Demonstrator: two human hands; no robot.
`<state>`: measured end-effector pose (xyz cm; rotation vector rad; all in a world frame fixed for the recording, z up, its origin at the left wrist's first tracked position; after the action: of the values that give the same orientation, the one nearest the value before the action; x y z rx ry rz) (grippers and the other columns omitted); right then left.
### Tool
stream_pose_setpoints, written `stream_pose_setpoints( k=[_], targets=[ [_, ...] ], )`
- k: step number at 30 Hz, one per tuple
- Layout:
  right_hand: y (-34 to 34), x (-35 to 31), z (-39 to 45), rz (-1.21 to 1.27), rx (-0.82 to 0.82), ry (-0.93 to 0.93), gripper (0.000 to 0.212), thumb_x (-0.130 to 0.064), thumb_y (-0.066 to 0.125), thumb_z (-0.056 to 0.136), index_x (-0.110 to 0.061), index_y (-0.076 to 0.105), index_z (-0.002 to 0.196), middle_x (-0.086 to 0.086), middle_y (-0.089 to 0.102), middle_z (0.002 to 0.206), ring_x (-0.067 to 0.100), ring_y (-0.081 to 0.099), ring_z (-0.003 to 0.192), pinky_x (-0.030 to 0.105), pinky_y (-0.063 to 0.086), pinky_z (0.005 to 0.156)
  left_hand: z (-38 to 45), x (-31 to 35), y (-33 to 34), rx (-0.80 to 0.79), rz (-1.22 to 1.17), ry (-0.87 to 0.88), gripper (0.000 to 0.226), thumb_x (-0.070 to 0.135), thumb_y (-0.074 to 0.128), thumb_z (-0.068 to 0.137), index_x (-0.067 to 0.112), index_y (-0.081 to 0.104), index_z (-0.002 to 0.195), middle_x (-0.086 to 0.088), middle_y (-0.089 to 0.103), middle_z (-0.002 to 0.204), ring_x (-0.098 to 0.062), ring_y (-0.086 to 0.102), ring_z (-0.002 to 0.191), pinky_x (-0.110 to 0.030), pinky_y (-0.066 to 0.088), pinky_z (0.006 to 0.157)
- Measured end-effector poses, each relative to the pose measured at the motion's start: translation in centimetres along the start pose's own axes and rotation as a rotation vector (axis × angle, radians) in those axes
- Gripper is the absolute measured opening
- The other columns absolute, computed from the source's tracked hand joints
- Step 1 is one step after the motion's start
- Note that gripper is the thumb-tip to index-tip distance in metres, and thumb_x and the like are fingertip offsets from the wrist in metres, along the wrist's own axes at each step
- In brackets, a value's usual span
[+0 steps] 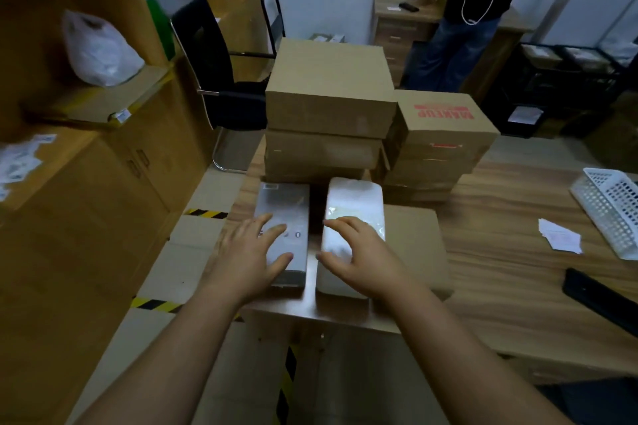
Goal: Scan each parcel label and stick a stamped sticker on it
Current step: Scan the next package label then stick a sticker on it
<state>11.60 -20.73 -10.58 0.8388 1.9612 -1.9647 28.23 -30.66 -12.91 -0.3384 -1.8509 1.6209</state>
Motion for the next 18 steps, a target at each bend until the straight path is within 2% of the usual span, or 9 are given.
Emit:
stream_pose_setpoints(
  k=[5,12,16,18],
  targets=[
    [3.4,-2.2,2.0,0.034,-0.054,0.022,0.059,-0.05,0.055,0.095,-0.034,0.036,0.148,-0.008,0.034,0.153,0.013,0.031,0.141,0.035,0.034,0.114,0.8,-4.1,1.3,-0.03,-0.005,-0.036,0.06,0.058,0.051,0.092,0.037,0.037,0.147,0.004,0.024,0.159,-0.021,0.024,0.144,-0.045,0.021,0.114],
    [6.9,-2.7,4.6,0.052,-0.069,0.104,0.053,-0.039,0.054,0.098,-0.028,0.039,0.147,-0.005,0.032,0.153,0.015,0.034,0.139,0.03,0.032,0.111,1.5,-6.6,4.0,-0.113,-0.025,-0.058,0.065,0.06,0.047,0.093,0.038,0.029,0.15,0.002,0.023,0.16,-0.021,0.025,0.144,-0.042,0.021,0.114],
    [10.3,-2.0,5.7,0.08,-0.019,0.261,0.046,-0.027,0.046,0.102,-0.024,0.039,0.147,0.001,0.025,0.158,0.021,0.032,0.142,0.033,0.029,0.115,2.1,-8.3,6.1,-0.193,-0.027,-0.114,0.067,0.061,0.048,0.092,0.04,0.025,0.151,0.001,0.016,0.163,-0.023,0.019,0.147,-0.044,0.017,0.117],
    [11.5,-1.6,6.2,0.07,0.001,0.335,0.046,-0.026,0.044,0.103,-0.023,0.037,0.148,0.006,0.022,0.158,0.025,0.032,0.141,0.035,0.03,0.116,2.2,-8.9,6.8,-0.215,-0.023,-0.111,0.065,0.059,0.047,0.092,0.038,0.028,0.15,0.002,0.022,0.161,-0.022,0.023,0.145,-0.044,0.021,0.115]
  ],
)
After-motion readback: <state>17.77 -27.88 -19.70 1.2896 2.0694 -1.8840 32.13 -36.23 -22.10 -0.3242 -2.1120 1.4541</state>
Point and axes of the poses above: each hand's wrist, its own z-axis towards the middle knuckle, its own y-axis out of the palm, x = y × z, the point moved 7 cm from there along z, towards the middle knuckle
